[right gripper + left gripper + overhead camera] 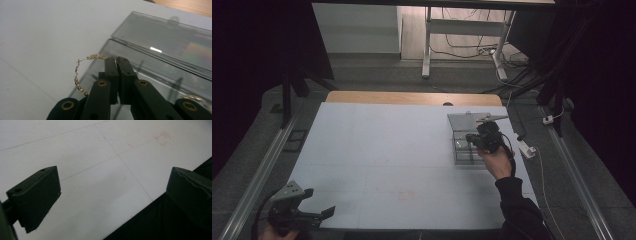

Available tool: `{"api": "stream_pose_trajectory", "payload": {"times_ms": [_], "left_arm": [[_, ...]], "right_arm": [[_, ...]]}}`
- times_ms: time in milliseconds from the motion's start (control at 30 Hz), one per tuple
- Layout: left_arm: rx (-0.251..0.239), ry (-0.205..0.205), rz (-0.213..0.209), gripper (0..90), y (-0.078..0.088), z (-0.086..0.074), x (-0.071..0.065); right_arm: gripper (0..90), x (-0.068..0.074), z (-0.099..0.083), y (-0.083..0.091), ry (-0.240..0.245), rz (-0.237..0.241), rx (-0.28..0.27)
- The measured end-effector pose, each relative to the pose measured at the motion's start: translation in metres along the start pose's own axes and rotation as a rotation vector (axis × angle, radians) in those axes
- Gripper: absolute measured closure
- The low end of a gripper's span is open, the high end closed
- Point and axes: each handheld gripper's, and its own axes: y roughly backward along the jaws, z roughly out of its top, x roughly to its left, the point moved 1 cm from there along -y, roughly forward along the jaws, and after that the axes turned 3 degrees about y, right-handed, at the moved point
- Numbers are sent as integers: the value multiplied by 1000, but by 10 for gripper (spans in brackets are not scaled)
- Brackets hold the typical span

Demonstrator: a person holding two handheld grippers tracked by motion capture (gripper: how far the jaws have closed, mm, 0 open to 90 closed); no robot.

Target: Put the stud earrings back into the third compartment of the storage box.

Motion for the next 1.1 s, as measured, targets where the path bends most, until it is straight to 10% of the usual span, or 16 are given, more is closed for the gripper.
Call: {"api": "stream_pose_trajectory", "payload": {"times_ms": [567, 1100], "left_arm": [[3, -2, 3, 0, 0, 0, 0], [9, -3, 3, 0, 0, 0, 0]], "right_arm": [[882, -77, -29, 14, -163, -188, -11], [872, -93, -42, 1, -162, -239, 38]]}}
